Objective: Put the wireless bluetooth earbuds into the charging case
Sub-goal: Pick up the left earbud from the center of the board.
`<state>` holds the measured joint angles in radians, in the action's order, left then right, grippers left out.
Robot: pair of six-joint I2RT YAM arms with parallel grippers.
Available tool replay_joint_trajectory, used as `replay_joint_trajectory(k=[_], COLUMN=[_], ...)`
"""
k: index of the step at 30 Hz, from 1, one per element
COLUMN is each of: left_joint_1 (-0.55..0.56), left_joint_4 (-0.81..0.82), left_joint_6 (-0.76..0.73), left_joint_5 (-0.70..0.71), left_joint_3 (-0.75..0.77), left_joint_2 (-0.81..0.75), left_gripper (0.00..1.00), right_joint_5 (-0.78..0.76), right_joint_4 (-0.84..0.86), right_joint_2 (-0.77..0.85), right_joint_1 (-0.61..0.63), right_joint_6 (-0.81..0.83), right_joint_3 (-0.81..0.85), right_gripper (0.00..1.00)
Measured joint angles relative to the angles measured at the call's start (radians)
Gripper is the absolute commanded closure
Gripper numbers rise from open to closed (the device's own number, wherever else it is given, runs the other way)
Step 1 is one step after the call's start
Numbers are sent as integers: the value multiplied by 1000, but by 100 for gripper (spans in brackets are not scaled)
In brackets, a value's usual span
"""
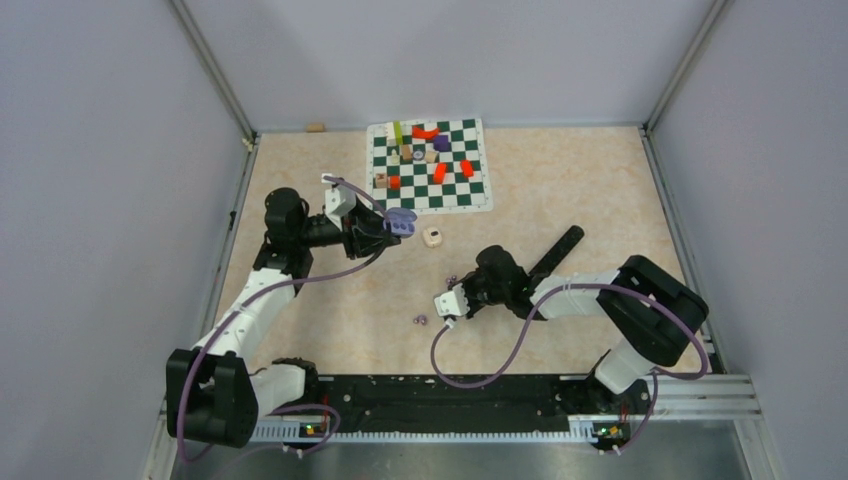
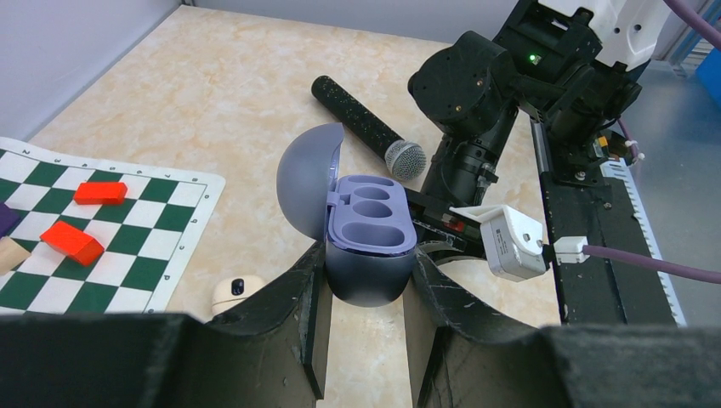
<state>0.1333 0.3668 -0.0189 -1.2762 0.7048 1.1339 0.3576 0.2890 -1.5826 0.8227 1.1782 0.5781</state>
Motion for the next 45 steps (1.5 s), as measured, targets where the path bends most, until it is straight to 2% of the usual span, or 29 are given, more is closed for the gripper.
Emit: replay_joint_trajectory(k=[16,25,32,39,45], left_joint_1=[0,0,0,0,11], left_joint_4=[4,29,39,43,19], left_joint_6=[13,18,39,42,-18], left_joint_5=[0,0,-2,-8,-18], left_joint_3=[-2,-5,-10,-14,-14], left_joint_2=[0,0,0,0,0], left_gripper=[100,100,100,100,100], right_joint_5=[-22,-87,-121,-87,98], right_joint_4=[-34,48,82,-46,-268], right_joint_2=[-35,-72,-69,90,281], right_joint_1=[0,1,7,5,-82], right_joint_6=[-3,-16,-45,-130,-282], right_joint_3=[51,50,37,49,220], right_gripper=[81,96,97,95,94])
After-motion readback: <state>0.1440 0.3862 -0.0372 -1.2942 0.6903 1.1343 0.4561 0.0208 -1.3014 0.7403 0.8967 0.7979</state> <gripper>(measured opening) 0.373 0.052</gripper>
